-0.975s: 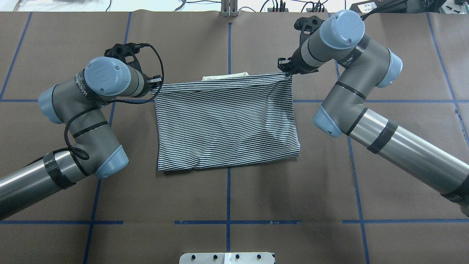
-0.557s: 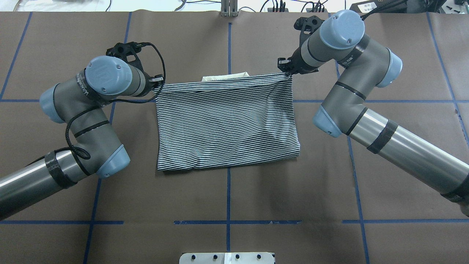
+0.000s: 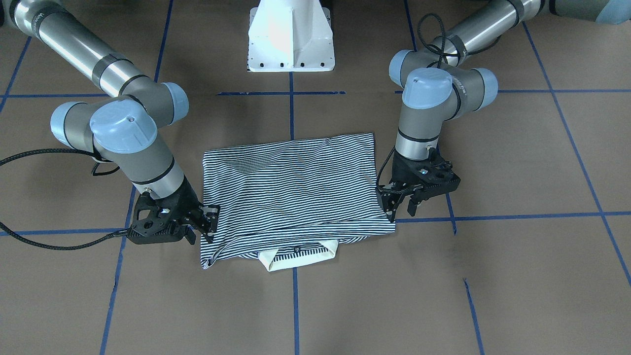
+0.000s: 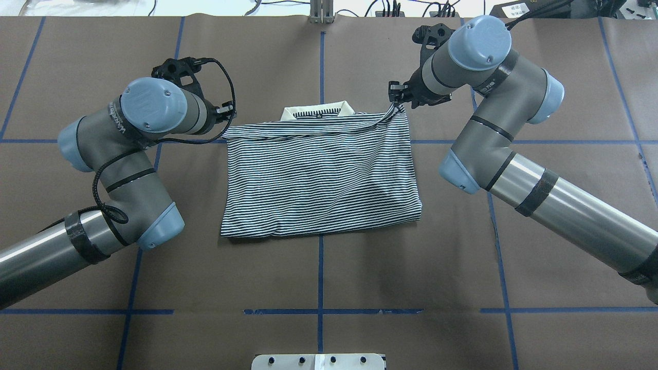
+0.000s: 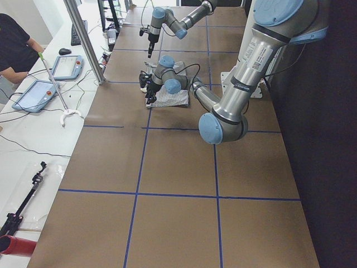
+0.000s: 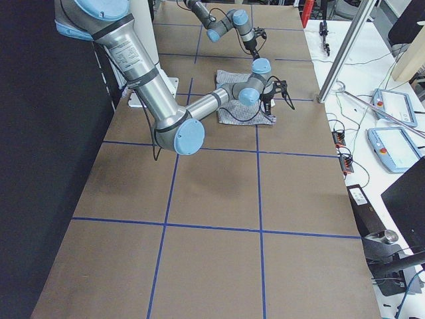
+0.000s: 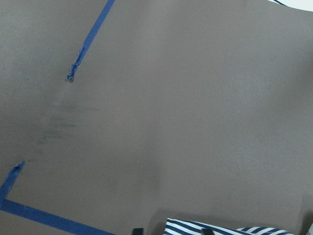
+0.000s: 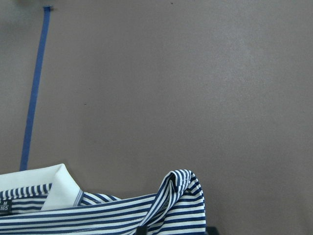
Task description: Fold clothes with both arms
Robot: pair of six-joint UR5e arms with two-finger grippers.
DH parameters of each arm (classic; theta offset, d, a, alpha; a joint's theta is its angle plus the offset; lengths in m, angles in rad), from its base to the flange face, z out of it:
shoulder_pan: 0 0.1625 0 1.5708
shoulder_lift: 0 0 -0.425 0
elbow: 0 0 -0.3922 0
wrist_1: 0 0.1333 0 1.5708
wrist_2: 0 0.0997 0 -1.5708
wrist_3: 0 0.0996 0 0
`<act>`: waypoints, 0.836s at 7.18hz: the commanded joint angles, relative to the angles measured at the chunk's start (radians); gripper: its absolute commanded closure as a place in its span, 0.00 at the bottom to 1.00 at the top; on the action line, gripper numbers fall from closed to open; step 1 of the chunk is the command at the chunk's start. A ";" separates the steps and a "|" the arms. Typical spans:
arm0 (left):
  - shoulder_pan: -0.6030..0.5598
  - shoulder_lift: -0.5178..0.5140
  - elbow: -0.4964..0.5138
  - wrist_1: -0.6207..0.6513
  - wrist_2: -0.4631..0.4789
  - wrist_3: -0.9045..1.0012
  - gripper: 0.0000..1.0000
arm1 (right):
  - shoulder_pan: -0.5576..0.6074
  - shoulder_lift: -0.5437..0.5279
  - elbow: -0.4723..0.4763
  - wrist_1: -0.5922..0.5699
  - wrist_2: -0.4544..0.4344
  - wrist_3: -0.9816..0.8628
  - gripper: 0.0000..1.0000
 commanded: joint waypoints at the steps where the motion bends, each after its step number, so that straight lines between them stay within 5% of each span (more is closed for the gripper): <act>1: 0.000 0.001 0.000 -0.006 -0.001 0.002 0.00 | 0.000 0.002 0.006 0.000 0.001 0.018 0.00; 2: 0.000 0.001 -0.006 -0.006 -0.012 0.004 0.00 | -0.009 -0.014 0.054 -0.008 0.014 0.041 0.00; 5: 0.003 0.001 -0.007 -0.035 -0.031 0.005 0.00 | -0.156 -0.207 0.386 -0.182 0.006 0.247 0.00; 6: 0.003 0.001 -0.018 -0.035 -0.031 0.005 0.00 | -0.192 -0.243 0.413 -0.192 0.006 0.304 0.00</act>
